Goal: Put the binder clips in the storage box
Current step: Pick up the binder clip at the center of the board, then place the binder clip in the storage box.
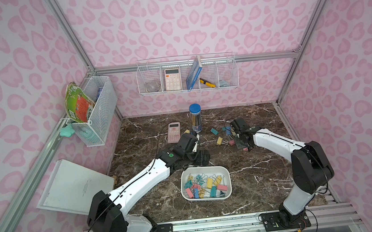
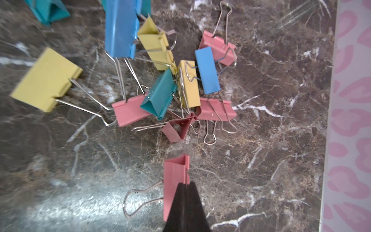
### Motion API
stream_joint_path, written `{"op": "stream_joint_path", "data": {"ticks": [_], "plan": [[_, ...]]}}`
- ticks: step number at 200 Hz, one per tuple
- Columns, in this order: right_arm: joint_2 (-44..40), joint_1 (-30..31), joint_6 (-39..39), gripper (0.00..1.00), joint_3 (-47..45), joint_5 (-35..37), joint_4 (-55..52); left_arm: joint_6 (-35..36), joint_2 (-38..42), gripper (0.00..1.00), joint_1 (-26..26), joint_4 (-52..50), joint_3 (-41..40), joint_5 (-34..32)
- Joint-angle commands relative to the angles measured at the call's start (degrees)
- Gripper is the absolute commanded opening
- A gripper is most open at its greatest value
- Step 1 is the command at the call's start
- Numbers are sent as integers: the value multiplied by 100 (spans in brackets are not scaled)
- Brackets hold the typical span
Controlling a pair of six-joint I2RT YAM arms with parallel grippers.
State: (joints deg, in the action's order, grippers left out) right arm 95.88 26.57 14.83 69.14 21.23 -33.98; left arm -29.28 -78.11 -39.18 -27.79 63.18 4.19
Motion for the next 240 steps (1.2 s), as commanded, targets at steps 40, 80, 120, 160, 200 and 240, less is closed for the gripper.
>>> {"op": "stream_joint_path", "data": {"ticks": [40,80,120,160,200,240], "plan": [[-1793,438,1165,0,-615,-1686,538,-1295,827,90,963,428,-558,129],[-2468,2097,2123,0,-1256,-1825,1162,-1292,1023,89,1052,197,-435,-303],[-2231,3406,2655,0,-1714,-1833,1537,-1484,1115,89,1100,81,-498,-638],[-1656,3868,2848,0,-1877,-2166,1573,-1445,1073,89,1097,151,-541,-435],[-1323,4032,2853,0,-1831,-2071,1592,-1292,752,88,1075,63,-329,-127],[-1531,4032,2727,23,-1812,-1997,1659,-1291,437,89,1037,89,-110,28]]}}
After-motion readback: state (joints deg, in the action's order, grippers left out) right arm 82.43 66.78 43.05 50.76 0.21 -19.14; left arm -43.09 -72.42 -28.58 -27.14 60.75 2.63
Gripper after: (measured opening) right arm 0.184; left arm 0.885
